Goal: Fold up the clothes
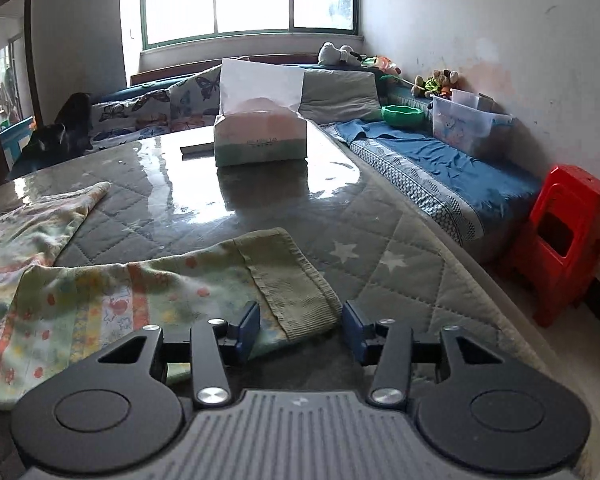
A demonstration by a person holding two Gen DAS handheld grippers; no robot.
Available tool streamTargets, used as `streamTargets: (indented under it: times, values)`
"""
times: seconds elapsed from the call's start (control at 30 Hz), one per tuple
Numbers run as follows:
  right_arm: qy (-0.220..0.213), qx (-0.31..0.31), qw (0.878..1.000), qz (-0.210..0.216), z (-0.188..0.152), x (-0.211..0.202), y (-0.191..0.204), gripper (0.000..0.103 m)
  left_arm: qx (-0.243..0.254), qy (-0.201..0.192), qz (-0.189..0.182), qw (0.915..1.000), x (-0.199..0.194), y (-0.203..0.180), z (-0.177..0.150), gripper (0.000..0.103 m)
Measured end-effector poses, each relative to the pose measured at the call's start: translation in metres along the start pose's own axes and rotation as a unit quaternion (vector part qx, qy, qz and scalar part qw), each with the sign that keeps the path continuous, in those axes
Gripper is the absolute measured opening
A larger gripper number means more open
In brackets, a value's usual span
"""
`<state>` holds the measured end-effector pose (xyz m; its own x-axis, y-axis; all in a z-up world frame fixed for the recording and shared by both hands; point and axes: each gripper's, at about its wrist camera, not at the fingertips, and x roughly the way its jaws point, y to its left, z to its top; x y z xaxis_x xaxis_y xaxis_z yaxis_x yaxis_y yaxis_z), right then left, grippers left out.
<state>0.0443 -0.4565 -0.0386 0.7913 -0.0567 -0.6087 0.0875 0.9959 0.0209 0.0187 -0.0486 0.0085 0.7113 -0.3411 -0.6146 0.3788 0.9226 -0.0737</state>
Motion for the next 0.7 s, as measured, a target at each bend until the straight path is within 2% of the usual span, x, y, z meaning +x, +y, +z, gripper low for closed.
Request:
streamTargets:
  times: [0.07, 0.17, 0.23, 0.33, 0.53, 0.7]
  values:
    - [0.0, 0.007, 1.0, 0.006, 0.0, -0.001, -0.001, 0.027, 0.0, 0.001, 0.003, 1.0, 0.001, 0.001, 0.0, 0.069]
    - [0.0, 0.016, 1.0, 0.013, 0.0, -0.003, -0.003, 0.014, -0.003, 0.004, 0.006, 1.0, 0.002, 0.001, -0.001, 0.07]
    - [-0.007, 0.022, 1.0, 0.018, 0.003, -0.009, -0.002, 0.01, -0.005, 0.004, 0.008, 0.9999, 0.001, 0.002, -0.001, 0.07]
    - [-0.023, 0.023, 0.999, 0.027, 0.008, -0.019, 0.002, 0.008, -0.008, 0.002, 0.01, 0.9999, -0.001, 0.003, -0.002, 0.072]
    - [-0.071, -0.002, 0.994, 0.079, 0.034, -0.055, 0.031, 0.006, -0.016, -0.001, 0.02, 0.9997, -0.003, 0.009, -0.003, 0.074]
    - [-0.105, -0.06, 0.982, 0.142, 0.06, -0.082, 0.081, 0.006, -0.028, -0.007, 0.028, 0.9992, -0.009, 0.016, -0.006, 0.075]
